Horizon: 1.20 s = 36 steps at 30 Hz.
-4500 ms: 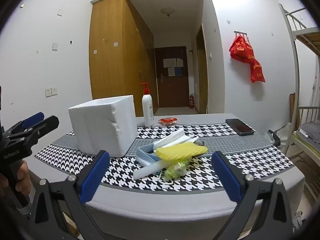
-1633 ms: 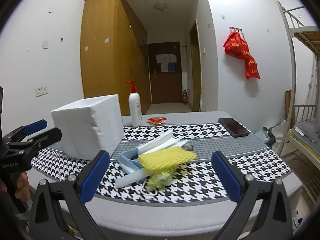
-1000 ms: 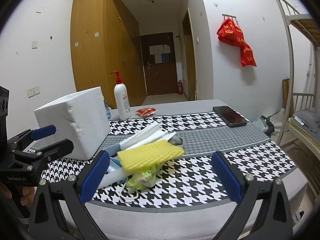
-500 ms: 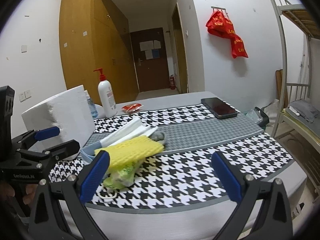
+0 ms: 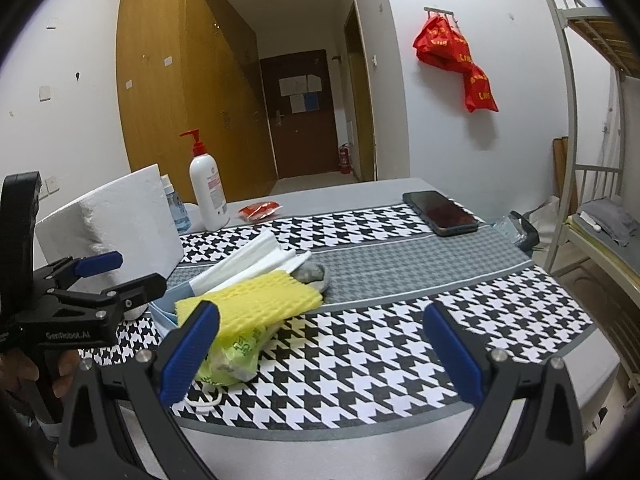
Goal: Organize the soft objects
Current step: 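Reach the left tool to the blue mask while the right tool reaches the yellow net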
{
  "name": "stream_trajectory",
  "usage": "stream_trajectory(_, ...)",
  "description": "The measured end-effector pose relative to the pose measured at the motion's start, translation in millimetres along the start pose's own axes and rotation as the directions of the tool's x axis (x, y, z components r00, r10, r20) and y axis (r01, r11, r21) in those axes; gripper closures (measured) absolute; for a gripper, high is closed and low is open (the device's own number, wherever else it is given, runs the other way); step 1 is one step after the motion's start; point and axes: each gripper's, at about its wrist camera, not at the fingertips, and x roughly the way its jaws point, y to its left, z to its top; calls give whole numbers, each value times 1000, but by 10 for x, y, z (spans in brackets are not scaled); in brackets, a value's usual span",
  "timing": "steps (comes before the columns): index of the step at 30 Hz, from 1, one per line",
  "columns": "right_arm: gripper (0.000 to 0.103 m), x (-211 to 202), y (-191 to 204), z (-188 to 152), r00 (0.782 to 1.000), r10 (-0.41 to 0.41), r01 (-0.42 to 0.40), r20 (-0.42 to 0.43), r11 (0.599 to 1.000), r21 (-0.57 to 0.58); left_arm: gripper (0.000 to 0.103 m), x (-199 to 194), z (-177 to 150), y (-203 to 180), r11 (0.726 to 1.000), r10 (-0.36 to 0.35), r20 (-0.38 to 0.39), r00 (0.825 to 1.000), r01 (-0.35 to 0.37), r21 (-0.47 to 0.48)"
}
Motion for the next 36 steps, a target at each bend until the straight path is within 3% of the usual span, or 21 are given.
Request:
stream_trajectory(8,0,95,71,19,1000,12,-12,-14,1000,-7,4,47,-14,156,999,39,-24,999,-39,-13)
stream_trajectory(12,0,119,84,43,999,23,-23,-31,1000,-2,17,160,-23,99,1000,-12,-81,997,12,-4)
stream_trajectory(15,0,119,81,45,999,18,-19,-40,1000,-9,34,276,-39,66,1000,-4,-122,993,3,-4)
stream_trajectory(19,0,122,91,45,999,8,-9,-50,1000,-24,40,366,-89,121,1000,0,-160,987,-4,-24)
stream_trajectory(25,0,170,142,46,997,3,-6,-71,999,-45,70,408,-158,192,999,13,-195,981,-19,-32)
stream_trajectory(26,0,181,163,46,997,4,-8,-72,999,-49,75,417,-162,201,999,3,-201,979,-10,-35)
stream_trajectory(32,0,209,252,77,997,11,-16,-79,998,-69,83,443,-171,275,995,-79,-220,972,63,-80)
stream_trajectory(36,0,263,317,119,996,24,-31,-88,997,-76,84,439,-175,310,984,-152,-218,964,128,-121)
